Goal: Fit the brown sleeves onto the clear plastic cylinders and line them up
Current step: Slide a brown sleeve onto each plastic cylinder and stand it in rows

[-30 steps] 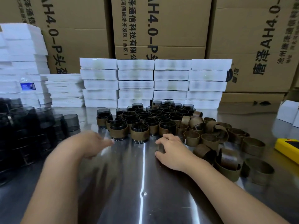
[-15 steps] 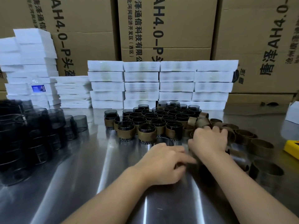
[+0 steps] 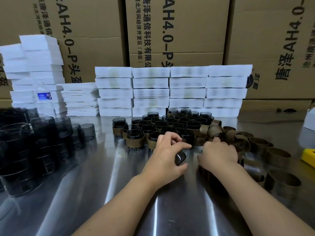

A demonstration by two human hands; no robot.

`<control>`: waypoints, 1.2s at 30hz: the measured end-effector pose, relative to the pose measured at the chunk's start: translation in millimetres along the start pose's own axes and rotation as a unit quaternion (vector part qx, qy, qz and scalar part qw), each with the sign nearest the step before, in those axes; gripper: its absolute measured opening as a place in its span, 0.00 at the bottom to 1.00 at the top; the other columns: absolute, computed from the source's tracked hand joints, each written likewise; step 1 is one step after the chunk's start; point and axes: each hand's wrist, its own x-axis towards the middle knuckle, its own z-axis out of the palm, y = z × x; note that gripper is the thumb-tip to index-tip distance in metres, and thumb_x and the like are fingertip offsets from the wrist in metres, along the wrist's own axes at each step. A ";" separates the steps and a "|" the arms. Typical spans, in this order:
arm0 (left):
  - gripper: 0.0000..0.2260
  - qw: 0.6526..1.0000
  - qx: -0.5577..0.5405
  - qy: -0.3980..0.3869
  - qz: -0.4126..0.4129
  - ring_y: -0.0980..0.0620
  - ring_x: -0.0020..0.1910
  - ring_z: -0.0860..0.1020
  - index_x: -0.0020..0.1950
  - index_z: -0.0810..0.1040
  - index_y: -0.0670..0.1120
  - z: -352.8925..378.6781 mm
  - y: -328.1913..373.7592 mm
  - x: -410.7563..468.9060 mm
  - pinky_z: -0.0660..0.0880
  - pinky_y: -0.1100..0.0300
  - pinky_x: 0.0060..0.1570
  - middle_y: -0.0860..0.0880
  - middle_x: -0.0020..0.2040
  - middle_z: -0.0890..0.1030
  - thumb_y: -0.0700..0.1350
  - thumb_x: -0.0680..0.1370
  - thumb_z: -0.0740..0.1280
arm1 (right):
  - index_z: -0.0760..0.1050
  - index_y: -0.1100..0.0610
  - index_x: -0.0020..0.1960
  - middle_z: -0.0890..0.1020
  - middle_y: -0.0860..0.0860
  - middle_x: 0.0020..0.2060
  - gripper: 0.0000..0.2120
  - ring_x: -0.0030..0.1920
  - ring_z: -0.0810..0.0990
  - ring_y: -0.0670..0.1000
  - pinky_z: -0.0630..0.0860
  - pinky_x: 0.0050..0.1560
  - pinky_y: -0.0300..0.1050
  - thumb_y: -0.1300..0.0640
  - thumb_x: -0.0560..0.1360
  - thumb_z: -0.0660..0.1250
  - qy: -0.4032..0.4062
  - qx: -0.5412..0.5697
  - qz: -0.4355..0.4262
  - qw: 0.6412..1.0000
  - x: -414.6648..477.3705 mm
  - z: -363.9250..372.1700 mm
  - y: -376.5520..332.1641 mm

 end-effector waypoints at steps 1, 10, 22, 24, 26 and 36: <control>0.19 1.000 0.010 0.001 -0.008 0.62 0.54 0.60 0.60 0.80 0.51 1.1 -1.6 -0.1 0.54 0.81 0.58 0.57 0.56 0.63 0.44 0.70 0.73 | 0.71 0.55 0.65 0.69 0.55 0.64 0.18 0.63 0.70 0.56 0.64 0.61 0.49 0.50 0.78 0.58 -0.001 -0.001 -0.001 1.000 0.2 0.4 0.3; 0.27 0.994 0.032 -0.052 -0.094 0.57 0.74 0.52 0.70 0.70 0.54 2.8 -10.4 0.7 0.54 0.62 0.70 0.52 0.76 0.56 0.47 0.71 0.70 | 0.72 0.55 0.61 0.73 0.54 0.60 0.14 0.59 0.75 0.57 0.64 0.59 0.50 0.57 0.78 0.56 0.023 -0.002 -0.030 0.999 2.8 5.6 3.2; 0.27 0.983 0.001 -0.093 -0.161 0.52 0.62 0.72 0.65 0.72 0.60 0.7 -10.7 -0.7 0.69 0.63 0.59 0.54 0.65 0.67 0.53 0.67 0.74 | 0.68 0.56 0.59 0.75 0.56 0.56 0.11 0.53 0.77 0.60 0.66 0.45 0.48 0.56 0.78 0.56 0.180 0.119 -0.048 0.975 7.0 7.0 -2.3; 0.28 0.982 0.002 -0.094 -0.165 0.53 0.60 0.73 0.65 0.72 0.60 -0.2 -10.7 0.4 0.68 0.65 0.56 0.54 0.59 0.72 0.55 0.67 0.74 | 0.67 0.57 0.57 0.73 0.57 0.54 0.09 0.51 0.76 0.61 0.65 0.42 0.47 0.56 0.79 0.55 0.218 0.192 -0.093 0.952 6.7 6.9 -4.6; 0.29 0.981 0.002 -0.087 -0.174 0.53 0.57 0.74 0.65 0.71 0.59 -0.7 -10.3 1.2 0.69 0.65 0.55 0.54 0.56 0.74 0.56 0.66 0.74 | 0.67 0.57 0.54 0.73 0.55 0.50 0.07 0.48 0.75 0.58 0.66 0.41 0.46 0.54 0.79 0.56 0.239 0.258 -0.136 0.926 4.8 6.1 -7.4; 0.20 0.930 -0.232 0.024 -0.283 0.66 0.44 0.79 0.51 0.78 0.61 0.6 -11.8 1.7 0.76 0.66 0.49 0.61 0.43 0.82 0.56 0.60 0.75 | 0.65 0.50 0.38 0.69 0.44 0.35 0.10 0.36 0.69 0.43 0.62 0.34 0.34 0.49 0.76 0.61 0.239 0.391 -0.185 0.869 -1.3 11.9 -17.9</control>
